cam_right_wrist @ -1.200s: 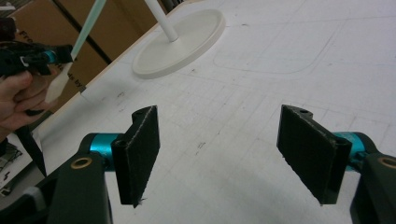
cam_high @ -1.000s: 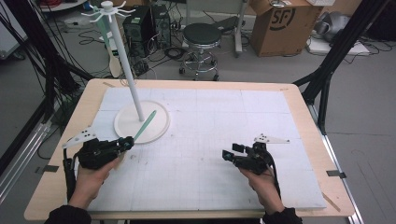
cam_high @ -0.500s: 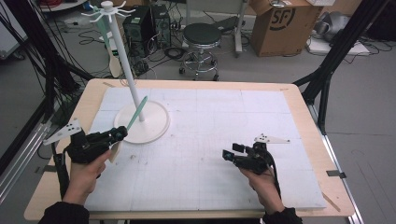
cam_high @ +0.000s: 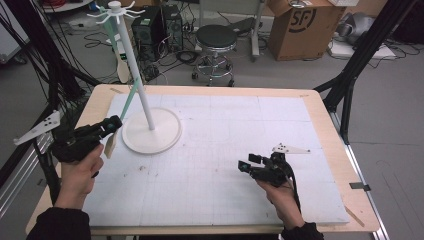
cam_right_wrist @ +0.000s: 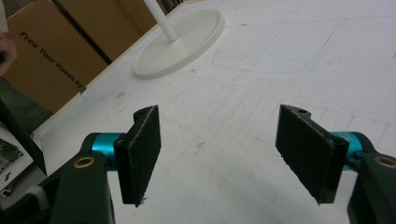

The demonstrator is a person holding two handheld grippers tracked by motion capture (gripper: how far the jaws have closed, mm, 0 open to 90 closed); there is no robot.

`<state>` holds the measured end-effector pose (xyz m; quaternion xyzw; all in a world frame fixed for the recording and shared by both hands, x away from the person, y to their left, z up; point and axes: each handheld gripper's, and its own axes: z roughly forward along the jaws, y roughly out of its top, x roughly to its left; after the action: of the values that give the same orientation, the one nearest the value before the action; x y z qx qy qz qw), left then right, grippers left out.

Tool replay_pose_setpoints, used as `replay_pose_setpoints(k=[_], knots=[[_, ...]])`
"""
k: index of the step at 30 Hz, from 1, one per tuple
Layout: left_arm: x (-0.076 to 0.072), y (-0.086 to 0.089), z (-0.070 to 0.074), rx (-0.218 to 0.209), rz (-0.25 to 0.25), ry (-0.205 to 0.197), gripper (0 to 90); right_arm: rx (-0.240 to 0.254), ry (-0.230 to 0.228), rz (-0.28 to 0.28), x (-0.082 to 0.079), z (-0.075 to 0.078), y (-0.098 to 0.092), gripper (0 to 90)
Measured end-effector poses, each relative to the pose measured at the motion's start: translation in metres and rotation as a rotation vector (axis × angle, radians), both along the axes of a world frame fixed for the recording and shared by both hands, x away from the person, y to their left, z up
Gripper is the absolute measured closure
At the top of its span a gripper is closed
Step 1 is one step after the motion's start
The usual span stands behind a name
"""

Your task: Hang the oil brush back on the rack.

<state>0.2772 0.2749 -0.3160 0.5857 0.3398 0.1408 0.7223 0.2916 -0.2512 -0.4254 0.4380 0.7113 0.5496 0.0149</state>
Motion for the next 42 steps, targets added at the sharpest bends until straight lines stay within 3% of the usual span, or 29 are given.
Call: replay_pose_setpoints(k=[8, 16, 31, 42], knots=[[0.003, 0.009, 0.022, -0.043, 0.024, -0.059, 82.6, 0.003, -0.004, -0.005, 0.0, 0.0, -0.001, 30.3], [0.009, 0.021, 0.039, -0.08, 0.051, -0.091, 82.6, 0.006, -0.005, -0.005, 0.001, 0.0, -0.002, 30.2], [0.021, 0.028, 0.053, -0.134, 0.052, -0.129, 82.5, 0.007, -0.001, -0.005, 0.002, 0.0, -0.002, 30.3], [0.026, 0.033, 0.066, -0.136, 0.066, -0.153, 82.5, 0.002, 0.001, -0.004, 0.002, -0.001, -0.001, 30.3]])
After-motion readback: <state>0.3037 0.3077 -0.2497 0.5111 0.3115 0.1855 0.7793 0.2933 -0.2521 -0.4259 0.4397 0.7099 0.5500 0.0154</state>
